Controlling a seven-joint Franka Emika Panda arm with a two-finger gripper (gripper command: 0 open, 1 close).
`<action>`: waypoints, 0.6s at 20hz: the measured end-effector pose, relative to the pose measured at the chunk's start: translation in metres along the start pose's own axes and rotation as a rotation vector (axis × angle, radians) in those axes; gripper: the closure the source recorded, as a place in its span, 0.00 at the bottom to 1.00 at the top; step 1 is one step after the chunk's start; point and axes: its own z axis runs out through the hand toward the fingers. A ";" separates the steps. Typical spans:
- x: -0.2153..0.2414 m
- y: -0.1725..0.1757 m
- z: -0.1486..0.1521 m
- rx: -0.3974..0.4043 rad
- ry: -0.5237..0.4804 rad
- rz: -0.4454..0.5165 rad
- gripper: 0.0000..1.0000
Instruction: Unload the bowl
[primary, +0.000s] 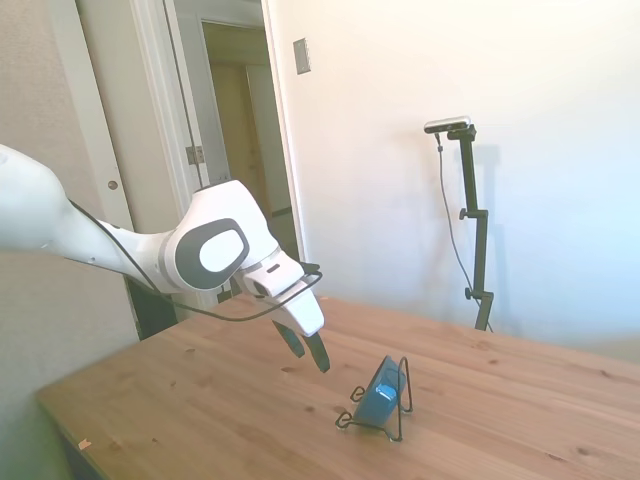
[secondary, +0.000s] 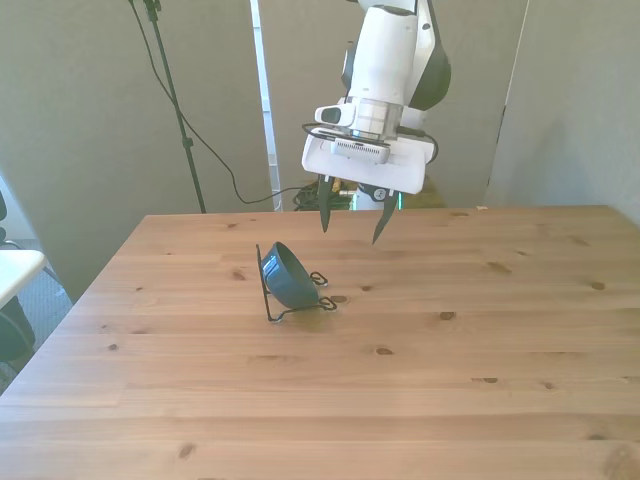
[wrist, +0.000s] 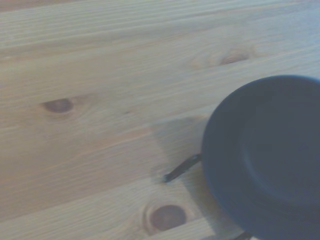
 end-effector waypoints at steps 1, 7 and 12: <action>0.004 0.001 0.000 -0.011 0.014 0.004 0.00; 0.018 0.015 0.006 -0.098 0.129 0.014 0.00; 0.028 0.018 0.013 -0.135 0.205 0.056 0.00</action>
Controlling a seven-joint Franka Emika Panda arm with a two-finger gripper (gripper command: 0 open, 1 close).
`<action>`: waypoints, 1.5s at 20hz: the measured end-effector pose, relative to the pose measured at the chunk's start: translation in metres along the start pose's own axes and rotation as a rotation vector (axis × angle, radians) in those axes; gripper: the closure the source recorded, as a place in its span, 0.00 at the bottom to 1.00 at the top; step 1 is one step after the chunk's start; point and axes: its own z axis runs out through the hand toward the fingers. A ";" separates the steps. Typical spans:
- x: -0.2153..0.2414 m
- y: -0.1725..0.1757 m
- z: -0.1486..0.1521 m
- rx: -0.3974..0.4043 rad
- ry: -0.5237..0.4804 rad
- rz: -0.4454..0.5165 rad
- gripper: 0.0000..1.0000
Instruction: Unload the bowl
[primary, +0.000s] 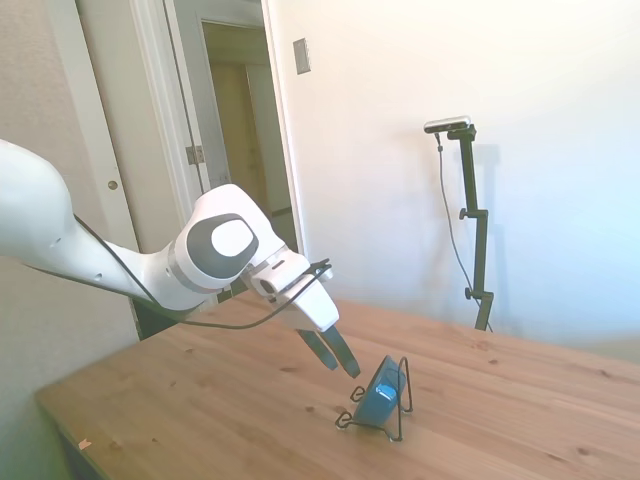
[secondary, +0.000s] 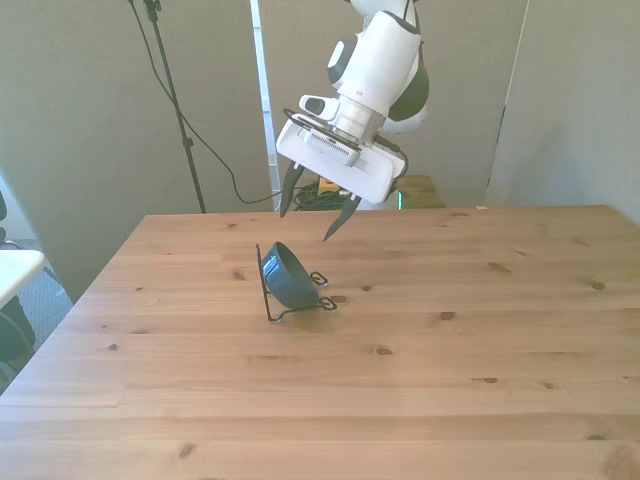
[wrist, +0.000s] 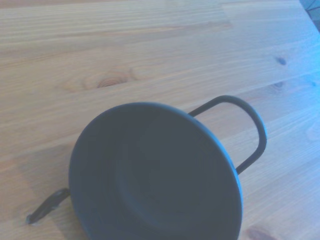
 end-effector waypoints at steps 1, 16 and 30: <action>0.001 -0.002 0.004 -0.007 0.006 0.005 0.00; 0.010 -0.011 0.035 -0.049 0.076 0.047 0.00; 0.018 -0.015 0.058 -0.079 0.094 0.065 1.00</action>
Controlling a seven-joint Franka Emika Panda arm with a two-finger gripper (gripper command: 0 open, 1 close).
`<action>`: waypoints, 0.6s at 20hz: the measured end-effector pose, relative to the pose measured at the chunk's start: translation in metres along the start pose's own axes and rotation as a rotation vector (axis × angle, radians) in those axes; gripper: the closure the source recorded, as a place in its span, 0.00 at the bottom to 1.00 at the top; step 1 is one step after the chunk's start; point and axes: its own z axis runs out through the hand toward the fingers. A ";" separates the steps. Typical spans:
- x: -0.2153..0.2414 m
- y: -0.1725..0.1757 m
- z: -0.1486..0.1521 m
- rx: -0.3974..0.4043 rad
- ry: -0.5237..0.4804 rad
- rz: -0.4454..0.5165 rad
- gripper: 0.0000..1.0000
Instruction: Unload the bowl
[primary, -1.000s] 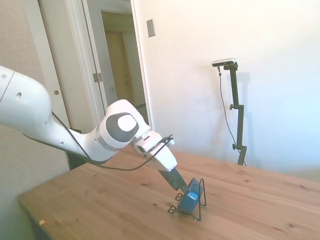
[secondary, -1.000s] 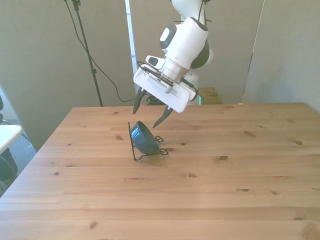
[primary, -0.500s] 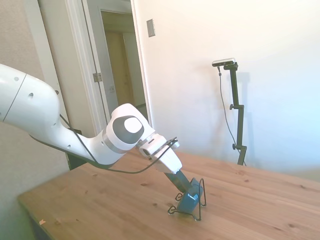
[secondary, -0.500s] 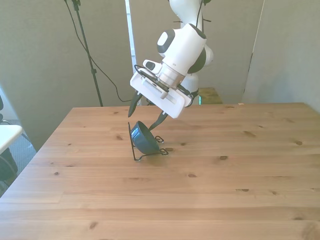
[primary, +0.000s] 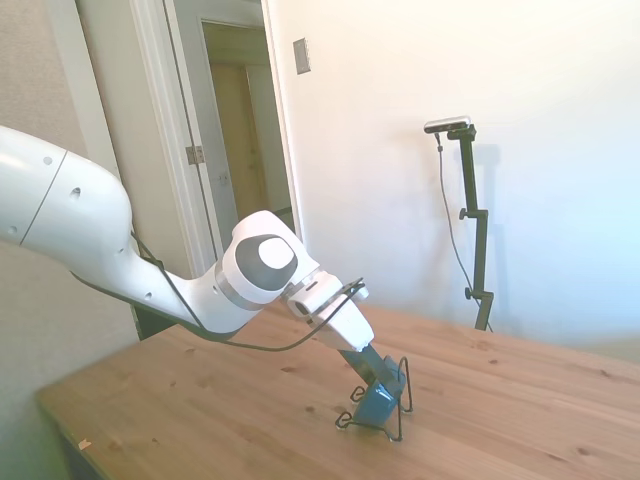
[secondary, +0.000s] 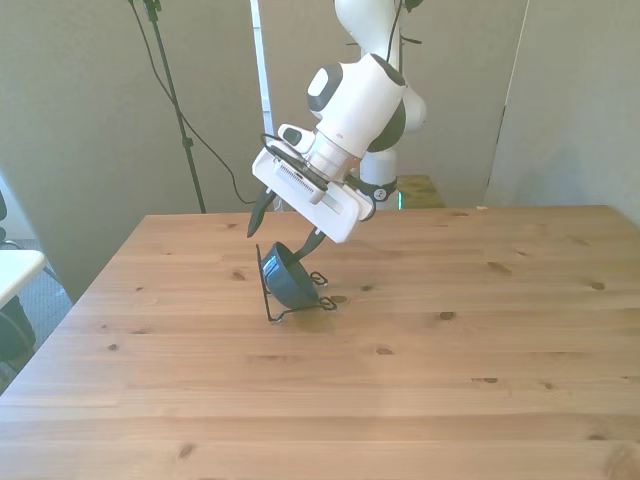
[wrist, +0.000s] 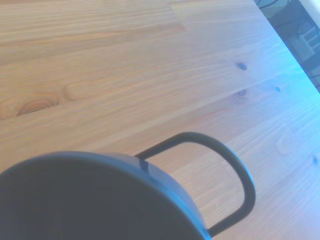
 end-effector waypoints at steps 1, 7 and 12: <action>0.000 -0.001 0.001 0.000 0.001 -0.001 1.00; -0.005 -0.007 -0.001 0.006 0.014 -0.025 1.00; -0.011 -0.008 -0.001 0.007 0.028 -0.035 1.00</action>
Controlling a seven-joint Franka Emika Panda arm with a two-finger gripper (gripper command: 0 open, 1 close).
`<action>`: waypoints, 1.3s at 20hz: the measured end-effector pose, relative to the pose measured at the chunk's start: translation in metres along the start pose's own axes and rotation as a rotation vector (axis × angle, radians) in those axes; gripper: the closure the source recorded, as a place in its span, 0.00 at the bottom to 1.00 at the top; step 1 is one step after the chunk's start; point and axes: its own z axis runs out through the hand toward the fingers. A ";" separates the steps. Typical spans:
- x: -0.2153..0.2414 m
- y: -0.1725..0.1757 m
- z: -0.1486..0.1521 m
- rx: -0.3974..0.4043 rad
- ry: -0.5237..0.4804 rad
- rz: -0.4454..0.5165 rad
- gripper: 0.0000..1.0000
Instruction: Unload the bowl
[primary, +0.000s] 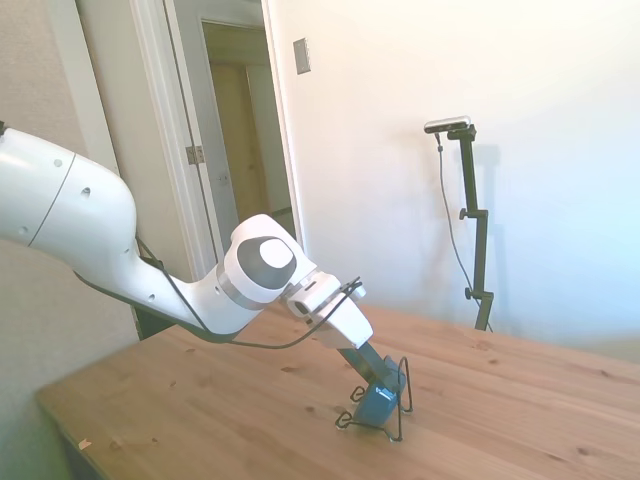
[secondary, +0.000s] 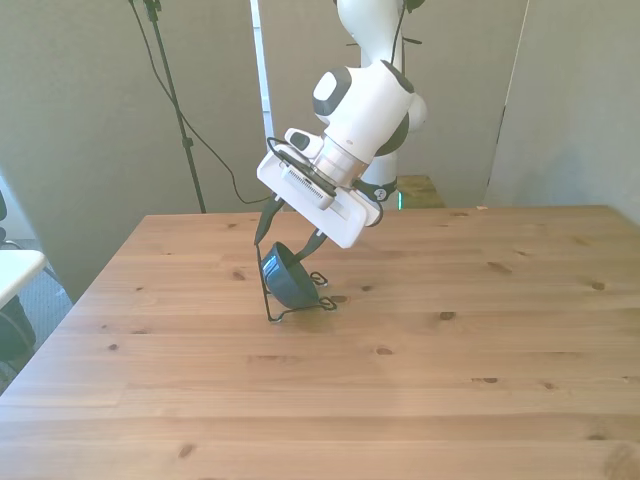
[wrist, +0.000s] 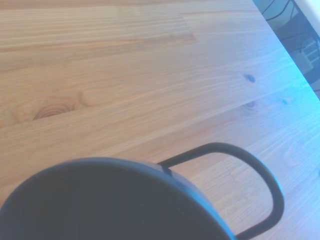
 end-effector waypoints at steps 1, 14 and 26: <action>-0.001 0.000 0.000 -0.001 0.000 -0.001 1.00; -0.004 0.003 0.003 -0.007 0.020 -0.003 1.00; -0.001 0.004 -0.008 -0.001 0.028 0.006 1.00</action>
